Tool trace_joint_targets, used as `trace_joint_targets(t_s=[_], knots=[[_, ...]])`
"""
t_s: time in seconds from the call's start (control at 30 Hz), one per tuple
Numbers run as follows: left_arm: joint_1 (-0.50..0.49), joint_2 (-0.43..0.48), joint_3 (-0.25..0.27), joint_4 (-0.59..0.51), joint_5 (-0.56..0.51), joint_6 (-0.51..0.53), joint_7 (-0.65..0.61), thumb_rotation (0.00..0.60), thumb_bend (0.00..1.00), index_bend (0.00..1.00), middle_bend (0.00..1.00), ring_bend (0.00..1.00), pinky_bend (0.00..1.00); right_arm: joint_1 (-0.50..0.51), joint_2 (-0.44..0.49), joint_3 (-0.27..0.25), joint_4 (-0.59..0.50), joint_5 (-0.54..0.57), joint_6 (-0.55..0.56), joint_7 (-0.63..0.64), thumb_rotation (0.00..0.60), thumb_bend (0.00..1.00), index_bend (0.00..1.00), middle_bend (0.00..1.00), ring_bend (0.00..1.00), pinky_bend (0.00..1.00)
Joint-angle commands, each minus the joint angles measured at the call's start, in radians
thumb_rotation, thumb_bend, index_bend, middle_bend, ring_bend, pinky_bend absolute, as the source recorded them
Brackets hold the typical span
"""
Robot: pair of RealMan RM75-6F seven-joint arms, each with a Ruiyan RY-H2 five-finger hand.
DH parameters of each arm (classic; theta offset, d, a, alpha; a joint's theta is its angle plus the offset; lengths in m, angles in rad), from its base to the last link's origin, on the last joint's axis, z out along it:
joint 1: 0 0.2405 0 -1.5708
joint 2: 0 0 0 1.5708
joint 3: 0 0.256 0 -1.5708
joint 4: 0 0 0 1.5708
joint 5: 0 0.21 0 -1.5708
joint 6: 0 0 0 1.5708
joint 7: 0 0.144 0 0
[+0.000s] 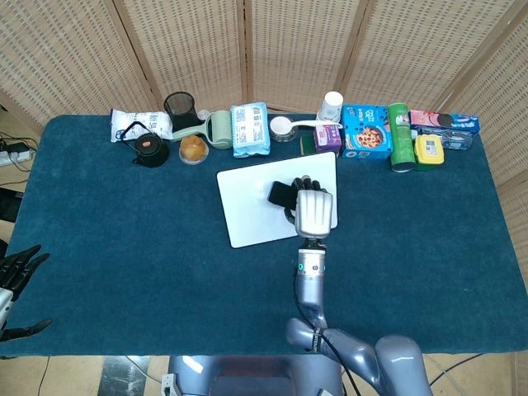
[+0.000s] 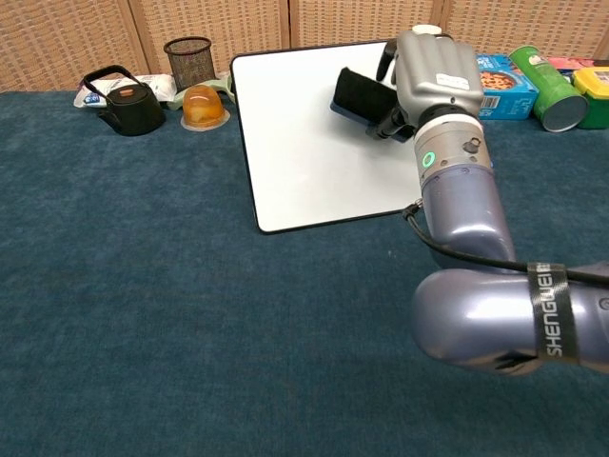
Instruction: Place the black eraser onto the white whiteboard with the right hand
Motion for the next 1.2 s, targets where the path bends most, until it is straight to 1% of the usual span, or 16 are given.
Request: trace_joint_targets(t_s=[0.03, 0.13, 0.2, 0.4, 0.53, 0.6, 0.7, 0.73, 0.83, 0.87, 0.97, 1.03, 1.1, 1.2], knots=[[0.000, 0.000, 0.000, 0.000, 0.000, -0.001, 0.001, 0.600, 0.07, 0.00, 0.00, 0.00, 0.05, -0.018, 0.015, -0.004, -0.031, -0.015, -0.003, -0.018, 0.600, 0.01, 0.19, 0.16, 0.23, 0.46], [0.000, -0.001, 0.000, 0.000, 0.000, 0.000, 0.003, 0.600, 0.07, 0.00, 0.00, 0.00, 0.05, -0.031, 0.026, -0.005, -0.059, -0.025, 0.001, -0.028, 0.600, 0.00, 0.15, 0.09, 0.16, 0.39], [0.000, 0.000, 0.000, 0.000, 0.001, 0.000, 0.002, 0.600, 0.07, 0.00, 0.00, 0.00, 0.05, -0.037, 0.032, -0.004, -0.076, -0.029, 0.002, -0.034, 0.600, 0.00, 0.14, 0.06, 0.13, 0.37], [0.001, 0.000, 0.000, 0.002, 0.002, 0.004, 0.000, 0.600, 0.07, 0.00, 0.00, 0.00, 0.05, -0.058, 0.056, -0.008, -0.137, -0.063, 0.040, -0.053, 0.600, 0.00, 0.13, 0.06, 0.13, 0.36], [0.001, -0.001, 0.000, 0.001, 0.002, 0.003, 0.004, 0.600, 0.07, 0.00, 0.00, 0.00, 0.05, -0.091, 0.091, -0.017, -0.227, -0.082, 0.069, -0.071, 0.600, 0.00, 0.13, 0.07, 0.14, 0.37], [0.000, -0.002, 0.000, 0.000, 0.000, 0.000, 0.007, 0.600, 0.07, 0.00, 0.00, 0.00, 0.05, -0.117, 0.124, -0.028, -0.297, -0.084, 0.069, -0.087, 0.600, 0.00, 0.13, 0.07, 0.14, 0.37], [-0.001, -0.002, 0.000, -0.003, -0.001, -0.004, 0.012, 0.600, 0.07, 0.00, 0.00, 0.00, 0.05, -0.162, 0.193, -0.051, -0.431, -0.068, 0.043, -0.132, 0.600, 0.00, 0.13, 0.08, 0.14, 0.37], [0.000, -0.002, 0.000, -0.004, -0.001, -0.003, 0.013, 0.600, 0.07, 0.00, 0.00, 0.00, 0.05, -0.190, 0.240, -0.068, -0.508, -0.055, 0.022, -0.160, 0.600, 0.00, 0.13, 0.09, 0.14, 0.37], [0.002, -0.003, 0.001, -0.003, 0.002, 0.000, 0.014, 0.600, 0.07, 0.00, 0.00, 0.00, 0.05, -0.246, 0.360, -0.100, -0.687, -0.024, -0.014, -0.223, 0.600, 0.00, 0.14, 0.11, 0.16, 0.37], [0.002, -0.003, 0.001, -0.003, 0.003, 0.002, 0.014, 0.600, 0.07, 0.00, 0.00, 0.00, 0.05, -0.261, 0.395, -0.110, -0.730, -0.024, -0.019, -0.232, 0.600, 0.00, 0.14, 0.12, 0.16, 0.38], [0.002, -0.005, 0.001, -0.003, 0.003, 0.001, 0.018, 0.600, 0.07, 0.00, 0.00, 0.00, 0.05, -0.302, 0.492, -0.137, -0.831, -0.038, -0.027, -0.233, 0.600, 0.00, 0.16, 0.15, 0.19, 0.39], [0.002, -0.006, 0.001, -0.004, 0.003, -0.001, 0.024, 0.600, 0.07, 0.00, 0.00, 0.00, 0.05, -0.329, 0.552, -0.150, -0.886, -0.041, -0.025, -0.235, 0.600, 0.00, 0.18, 0.18, 0.23, 0.41], [0.001, -0.008, 0.001, -0.006, 0.003, -0.002, 0.031, 0.600, 0.07, 0.00, 0.00, 0.00, 0.05, -0.347, 0.602, -0.160, -0.926, -0.052, -0.024, -0.234, 0.600, 0.00, 0.21, 0.20, 0.24, 0.42], [0.001, -0.010, 0.000, -0.010, 0.001, -0.006, 0.042, 0.600, 0.07, 0.00, 0.00, 0.00, 0.05, -0.373, 0.676, -0.182, -0.973, -0.077, -0.032, -0.216, 0.600, 0.00, 0.23, 0.22, 0.25, 0.40]])
